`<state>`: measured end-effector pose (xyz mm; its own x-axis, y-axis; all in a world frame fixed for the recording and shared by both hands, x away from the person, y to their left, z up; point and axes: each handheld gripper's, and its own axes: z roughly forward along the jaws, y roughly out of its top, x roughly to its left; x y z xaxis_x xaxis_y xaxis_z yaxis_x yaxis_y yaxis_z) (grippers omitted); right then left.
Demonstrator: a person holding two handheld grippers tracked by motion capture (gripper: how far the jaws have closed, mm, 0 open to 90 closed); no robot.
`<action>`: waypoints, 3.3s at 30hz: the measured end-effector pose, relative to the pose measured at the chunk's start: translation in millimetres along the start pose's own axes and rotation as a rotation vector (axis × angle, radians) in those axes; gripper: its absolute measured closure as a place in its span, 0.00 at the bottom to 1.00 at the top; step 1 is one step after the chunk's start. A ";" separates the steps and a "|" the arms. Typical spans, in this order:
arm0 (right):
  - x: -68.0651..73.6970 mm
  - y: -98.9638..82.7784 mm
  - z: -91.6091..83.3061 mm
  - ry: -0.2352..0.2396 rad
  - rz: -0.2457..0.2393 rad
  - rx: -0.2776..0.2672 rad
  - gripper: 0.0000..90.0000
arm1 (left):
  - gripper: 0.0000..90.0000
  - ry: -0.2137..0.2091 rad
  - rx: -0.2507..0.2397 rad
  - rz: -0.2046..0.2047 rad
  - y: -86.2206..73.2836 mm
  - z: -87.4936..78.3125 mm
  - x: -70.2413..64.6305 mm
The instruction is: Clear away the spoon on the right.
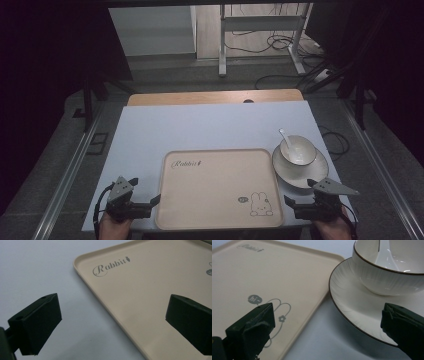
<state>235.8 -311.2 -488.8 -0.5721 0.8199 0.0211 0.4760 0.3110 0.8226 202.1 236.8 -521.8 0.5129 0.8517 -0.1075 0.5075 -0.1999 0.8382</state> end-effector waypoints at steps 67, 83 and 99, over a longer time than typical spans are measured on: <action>-26.3 42.9 15.7 -0.019 -0.024 0.030 0.02 | 0.00 -0.011 -0.010 0.004 -1.8 0.7 -1.7; -39.1 64.5 30.2 -0.025 0.003 0.073 0.00 | 0.00 -0.004 -0.006 0.009 -1.7 0.7 -1.7; -56.5 85.3 41.4 -0.047 0.000 0.123 0.26 | 0.00 0.002 -0.009 0.009 -1.6 0.1 -1.9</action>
<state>336.3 -311.1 -443.4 -0.5411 0.8409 -0.0078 0.5561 0.3648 0.7468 200.4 235.5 -523.0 0.5164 0.8507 -0.0988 0.4962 -0.2032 0.8441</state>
